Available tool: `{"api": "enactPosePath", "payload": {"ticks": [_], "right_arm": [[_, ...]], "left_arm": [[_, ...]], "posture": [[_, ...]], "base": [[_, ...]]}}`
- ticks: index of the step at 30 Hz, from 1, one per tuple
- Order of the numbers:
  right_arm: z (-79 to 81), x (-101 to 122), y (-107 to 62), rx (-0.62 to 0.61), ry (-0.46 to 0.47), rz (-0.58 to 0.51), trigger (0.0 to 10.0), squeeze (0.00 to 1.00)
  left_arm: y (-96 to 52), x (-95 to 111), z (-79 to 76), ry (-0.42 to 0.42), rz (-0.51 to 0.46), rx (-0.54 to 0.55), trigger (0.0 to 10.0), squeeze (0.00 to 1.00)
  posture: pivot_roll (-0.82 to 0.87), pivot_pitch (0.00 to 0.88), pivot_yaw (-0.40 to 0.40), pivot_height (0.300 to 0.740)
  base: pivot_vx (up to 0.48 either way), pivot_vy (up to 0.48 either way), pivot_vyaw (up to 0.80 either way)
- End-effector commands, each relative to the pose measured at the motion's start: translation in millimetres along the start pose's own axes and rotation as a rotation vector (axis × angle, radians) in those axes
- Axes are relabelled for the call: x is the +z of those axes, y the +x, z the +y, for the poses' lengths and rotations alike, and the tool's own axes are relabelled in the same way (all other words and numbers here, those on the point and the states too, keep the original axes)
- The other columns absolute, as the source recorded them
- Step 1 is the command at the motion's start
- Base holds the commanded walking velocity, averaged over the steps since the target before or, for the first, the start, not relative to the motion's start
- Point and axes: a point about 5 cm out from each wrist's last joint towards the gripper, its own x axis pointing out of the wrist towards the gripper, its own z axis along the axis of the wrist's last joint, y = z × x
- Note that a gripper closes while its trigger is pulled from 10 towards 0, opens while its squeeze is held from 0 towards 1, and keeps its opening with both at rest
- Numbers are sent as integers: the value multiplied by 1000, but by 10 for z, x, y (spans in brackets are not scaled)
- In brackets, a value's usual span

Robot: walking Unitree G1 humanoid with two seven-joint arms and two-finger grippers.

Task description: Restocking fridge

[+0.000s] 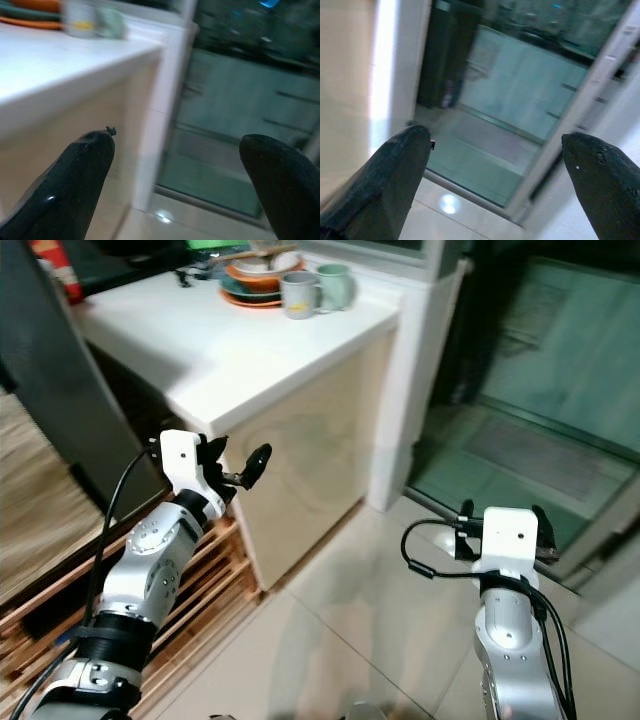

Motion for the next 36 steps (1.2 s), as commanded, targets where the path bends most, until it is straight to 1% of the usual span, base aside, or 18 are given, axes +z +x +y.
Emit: {"api": "enactPosePath", "payload": {"ticks": [1, 5, 9, 16, 18, 19, 20, 21, 22, 23, 24, 26, 27, 28, 29, 31, 33, 36], "right_arm": [[2, 107, 24, 9, -11, -45, 10000, 800], [45, 95, 19, 12, 4, -40, 10000, 812], [64, 90, 13, 12, 20, -38, 10000, 812], [49, 80, 30, -3, 93, -26, 10000, 812], [20, 101, 65, -21, 192, -20, 10000, 812], [20, 101, 65, -21, 192, -20, 10000, 812], [36, 102, 81, -9, 245, -8, 10000, 808], [66, 112, 107, 12, 299, 4, 10000, 776], [88, 119, 124, 27, 333, 11, 10000, 776], [131, 152, 158, 46, 367, 12, 10000, 745], [170, 176, 189, 57, 389, 17, 10000, 741], [214, 207, 212, 71, 393, 17, 10000, 741], [228, 202, 184, 80, 381, 23, 10000, 737], [228, 202, 184, 80, 381, 23, 10000, 737], [249, 166, 80, 109, 347, 41, 10000, 733], [254, 124, -20, 141, 323, 52, 10000, 741], [276, 105, -109, 197, 276, 44, 10000, 737], [299, 96, -146, 255, 281, 47, 10000, 733]], "left_arm": [[-13, 9, -24, 24, -9, -13, 10000, 0], [-6, 2, -57, 24, 6, -39, 10000, 0], [7, 17, -52, 33, 5, -39, 10000, 0], [40, 37, -52, 39, 2, -41, 10000, 0], [58, 40, -47, 49, 2, -33, 10000, 0], [58, 40, -47, 49, 2, -33, 10000, 0], [58, 33, -35, 51, 5, -22, 10000, 0], [53, 7, -5, 65, 24, 1, 10000, 0], [49, -11, 16, 74, 38, 17, 10000, 0], [9, -47, 61, 98, 67, 29, 10000, 0], [-48, -109, 110, 135, 122, 36, 10000, 0], [-155, -209, 166, 190, 210, 26, 10000, 0], [-236, -245, 197, 199, 248, 30, 10000, 0], [-236, -245, 197, 199, 248, 30, 10000, 0], [-408, -242, 227, 194, 277, 29, 10000, 0], [-546, -215, 236, 198, 281, 37, 10000, 0], [-694, -190, 237, 186, 294, 50, 10000, 0], [-889, -123, 231, 177, 301, 72, 10000, 0]], "posture": [[-182, 0, 55, 731], [-177, 0, 62, 731], [-174, 0, 68, 731], [-173, 0, 69, 731], [-175, 0, 68, 731], [-175, 0, 68, 731], [-175, 0, 68, 731], [-175, 0, 71, 731], [-175, 0, 71, 731], [-170, 0, 69, 731], [-164, 0, 65, 731], [-152, 0, 59, 731], [-131, 0, 47, 731], [-131, 0, 47, 731], [-117, 0, 44, 731], [-98, 0, 45, 731], [-90, 0, 54, 731], [-83, 0, 51, 731]], "base": [[304, 0, -719], [480, 0, -714], [480, 0, -719], [480, 0, -723], [480, 0, -722], [480, 0, -719], [480, 0, -694], [0, 0, -438], [0, 0, -438], [0, 0, 0], [0, 0, 0], [0, 0, 0], [0, 0, 0], [0, 0, 0], [0, 0, 0], [0, 0, 0], [0, 0, 0], [0, 0, 0]]}}
